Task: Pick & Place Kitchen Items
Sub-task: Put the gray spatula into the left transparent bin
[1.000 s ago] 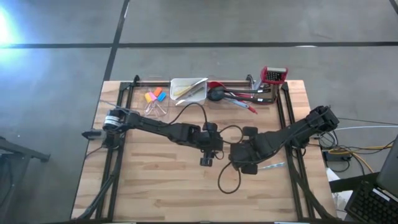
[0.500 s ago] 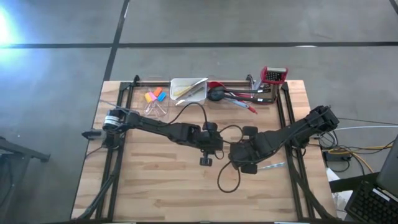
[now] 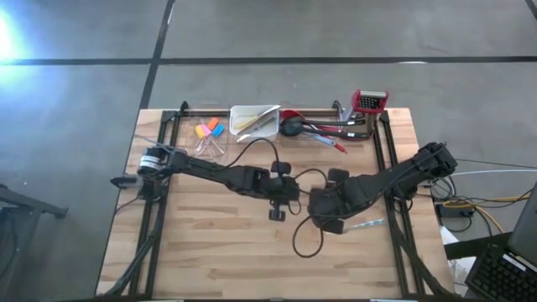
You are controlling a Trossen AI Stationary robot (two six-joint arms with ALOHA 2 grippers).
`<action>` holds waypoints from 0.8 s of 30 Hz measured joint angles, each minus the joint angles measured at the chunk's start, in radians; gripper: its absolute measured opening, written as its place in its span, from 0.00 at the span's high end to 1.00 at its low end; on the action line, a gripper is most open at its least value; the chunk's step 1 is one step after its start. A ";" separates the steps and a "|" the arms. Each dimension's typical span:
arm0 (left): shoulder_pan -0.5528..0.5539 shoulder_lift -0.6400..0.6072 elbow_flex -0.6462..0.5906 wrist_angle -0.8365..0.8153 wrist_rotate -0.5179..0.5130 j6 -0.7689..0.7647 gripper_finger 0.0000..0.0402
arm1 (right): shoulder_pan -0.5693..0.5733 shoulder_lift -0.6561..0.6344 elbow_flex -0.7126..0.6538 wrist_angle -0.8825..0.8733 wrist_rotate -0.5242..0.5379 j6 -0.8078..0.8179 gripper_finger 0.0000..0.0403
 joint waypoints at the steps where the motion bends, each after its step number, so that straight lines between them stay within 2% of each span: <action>1: 0.002 -0.003 -0.002 -0.006 -0.024 0.000 0.89 | -0.001 0.000 0.005 0.000 0.005 0.010 0.58; 9: 0.016 -0.062 -0.077 -0.003 -0.131 -0.024 0.89 | 0.006 0.000 0.017 0.019 0.067 0.063 0.55; 11: 0.031 -0.090 -0.117 -0.012 -0.208 -0.072 0.89 | 0.012 0.000 0.015 -0.004 0.029 0.072 0.55; 13: 0.058 -0.118 -0.152 0.024 -0.241 -0.104 0.89 | 0.020 0.000 0.022 0.003 0.043 0.054 0.56; 15: 0.079 -0.144 -0.189 0.039 -0.235 -0.127 0.89 | 0.022 -0.005 0.037 0.003 0.120 0.039 0.56; 18: 0.087 -0.161 -0.237 0.050 -0.175 -0.154 0.89 | 0.014 -0.015 0.069 -0.001 0.310 0.031 0.57; 20: 0.092 -0.175 -0.271 0.055 -0.176 -0.150 0.89 | 0.016 -0.021 0.092 -0.011 0.410 0.032 0.58; 24: 0.106 -0.245 -0.340 0.064 -0.329 -0.148 0.89 | 0.018 -0.052 0.115 -0.027 0.466 0.076 0.59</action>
